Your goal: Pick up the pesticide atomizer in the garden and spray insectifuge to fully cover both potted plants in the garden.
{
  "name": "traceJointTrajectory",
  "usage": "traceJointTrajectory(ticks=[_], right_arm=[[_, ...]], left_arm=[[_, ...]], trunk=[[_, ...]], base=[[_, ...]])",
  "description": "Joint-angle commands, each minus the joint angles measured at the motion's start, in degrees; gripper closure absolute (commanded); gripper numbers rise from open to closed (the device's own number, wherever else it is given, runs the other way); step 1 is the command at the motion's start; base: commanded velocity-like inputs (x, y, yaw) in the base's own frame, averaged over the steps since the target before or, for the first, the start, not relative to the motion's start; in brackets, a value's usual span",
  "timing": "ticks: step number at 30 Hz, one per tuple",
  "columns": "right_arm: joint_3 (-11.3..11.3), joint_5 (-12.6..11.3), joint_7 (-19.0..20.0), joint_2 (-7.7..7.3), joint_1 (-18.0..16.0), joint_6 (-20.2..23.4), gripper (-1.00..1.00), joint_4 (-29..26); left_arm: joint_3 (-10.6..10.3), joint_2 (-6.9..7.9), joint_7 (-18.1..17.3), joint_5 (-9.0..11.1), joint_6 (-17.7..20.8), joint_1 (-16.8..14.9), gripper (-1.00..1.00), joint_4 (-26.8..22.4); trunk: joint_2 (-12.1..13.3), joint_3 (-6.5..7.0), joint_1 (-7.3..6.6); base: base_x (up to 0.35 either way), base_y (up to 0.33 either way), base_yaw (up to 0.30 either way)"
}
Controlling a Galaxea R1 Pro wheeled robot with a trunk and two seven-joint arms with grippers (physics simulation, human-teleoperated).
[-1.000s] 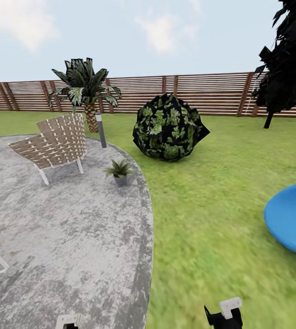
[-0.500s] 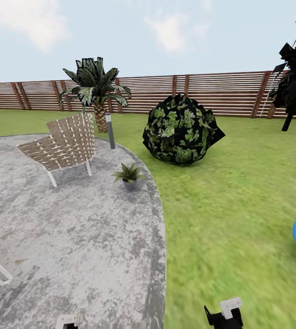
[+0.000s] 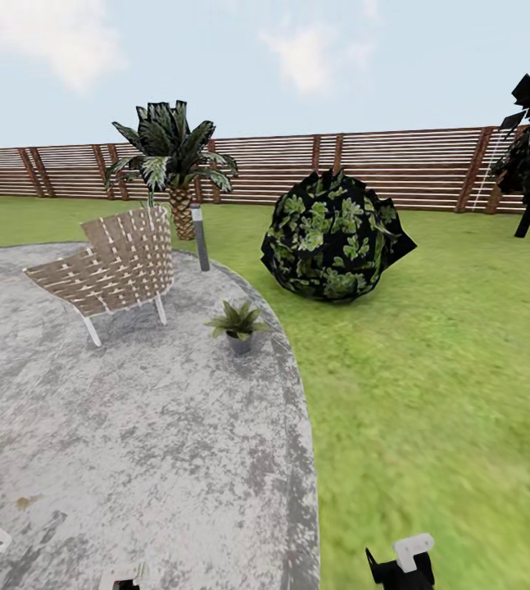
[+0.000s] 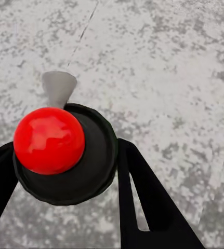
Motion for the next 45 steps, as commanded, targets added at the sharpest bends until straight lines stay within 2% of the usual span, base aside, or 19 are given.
traceJointTrajectory(ticks=[1,22,38,45], right_arm=[[-0.5,0.2,0.4,0.01,0.0,-0.2,-1.0,0.0],[-0.5,0.2,0.3,-0.04,0.0,-0.2,-1.0,0.0],[-0.5,0.2,0.3,-0.04,0.0,-0.2,-1.0,0.0],[-0.5,0.2,0.3,-0.06,0.0,-0.2,-1.0,0.0]], left_arm=[[0.4,-0.01,-0.6,0.4,-0.1,0.0,1.0,0.1],[0.4,-0.01,-0.6,0.4,-0.1,0.0,1.0,0.1],[0.4,-0.01,-0.6,0.4,0.0,0.0,1.0,0.1],[0.4,-0.01,-0.6,0.4,0.0,0.0,1.0,0.1]], trunk=[[0.0,-0.05,0.02],[0.0,-0.05,0.02],[0.0,-0.05,0.02],[0.0,-0.05,0.02]], base=[[0.295,0.188,0.0],[0.283,0.209,-0.015],[0.243,0.231,-0.218],[0.232,0.246,-0.054]])
